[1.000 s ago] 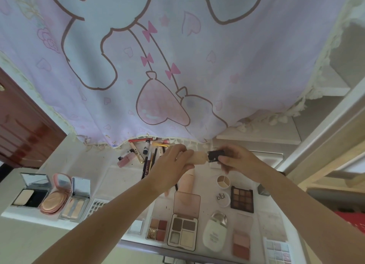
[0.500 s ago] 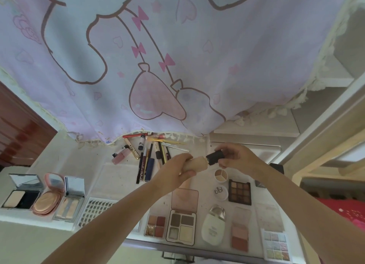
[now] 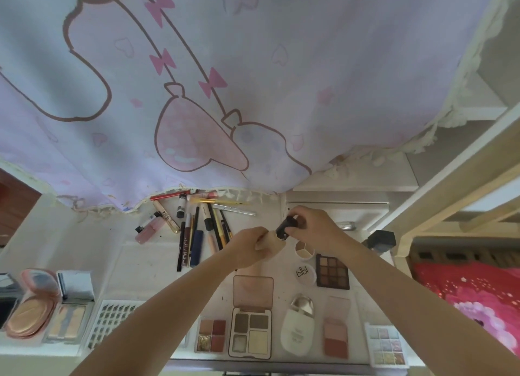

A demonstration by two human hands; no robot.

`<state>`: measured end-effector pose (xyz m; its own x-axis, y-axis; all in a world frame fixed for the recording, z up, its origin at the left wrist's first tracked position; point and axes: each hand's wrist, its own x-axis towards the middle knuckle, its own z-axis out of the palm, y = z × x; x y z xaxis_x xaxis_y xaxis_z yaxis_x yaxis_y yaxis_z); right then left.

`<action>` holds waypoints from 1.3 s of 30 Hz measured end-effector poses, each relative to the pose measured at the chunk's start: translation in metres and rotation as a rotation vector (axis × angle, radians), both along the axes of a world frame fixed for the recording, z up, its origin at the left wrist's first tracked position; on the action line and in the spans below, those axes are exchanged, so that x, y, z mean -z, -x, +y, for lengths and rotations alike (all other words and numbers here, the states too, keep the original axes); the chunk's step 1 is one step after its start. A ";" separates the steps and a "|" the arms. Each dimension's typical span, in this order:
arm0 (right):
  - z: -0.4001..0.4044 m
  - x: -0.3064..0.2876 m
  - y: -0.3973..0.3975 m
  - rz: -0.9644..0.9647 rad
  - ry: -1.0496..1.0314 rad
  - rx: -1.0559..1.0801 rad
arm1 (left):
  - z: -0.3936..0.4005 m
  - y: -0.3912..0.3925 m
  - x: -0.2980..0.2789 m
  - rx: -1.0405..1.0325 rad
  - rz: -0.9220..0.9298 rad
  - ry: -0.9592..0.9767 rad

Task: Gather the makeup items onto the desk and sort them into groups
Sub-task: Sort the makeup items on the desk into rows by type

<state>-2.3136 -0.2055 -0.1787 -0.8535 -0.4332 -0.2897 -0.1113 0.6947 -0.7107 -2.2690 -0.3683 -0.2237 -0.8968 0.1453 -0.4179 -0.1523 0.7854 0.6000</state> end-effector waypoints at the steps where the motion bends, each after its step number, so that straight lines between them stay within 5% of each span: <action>1: -0.001 0.001 -0.001 0.022 -0.026 -0.020 | 0.001 0.002 0.003 -0.010 0.002 -0.008; 14: 0.005 0.032 0.000 0.146 -0.284 -0.035 | 0.026 0.030 0.050 -0.073 -0.027 -0.151; 25: -0.020 0.025 -0.003 0.216 -0.469 -0.157 | -0.030 -0.006 0.051 -0.120 0.137 0.053; 28: -0.025 0.016 -0.010 0.404 -0.599 -0.198 | -0.044 -0.019 0.051 -0.179 0.156 0.078; 31: -0.044 0.013 -0.024 0.552 -0.406 -0.243 | -0.054 -0.033 0.050 -0.231 0.164 0.086; 35: -0.090 0.035 -0.019 0.243 -0.471 -0.377 | -0.065 -0.049 0.043 -0.295 0.166 0.090; 39: -0.120 0.066 -0.004 -0.051 -0.609 -0.234 | -0.076 -0.067 0.038 -0.350 0.176 0.104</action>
<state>-2.3095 -0.3258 -0.2450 -0.7352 -0.3512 -0.5797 -0.2845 0.9362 -0.2064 -2.2023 -0.4440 -0.2620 -0.9437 -0.2164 -0.2502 -0.3235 0.7619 0.5611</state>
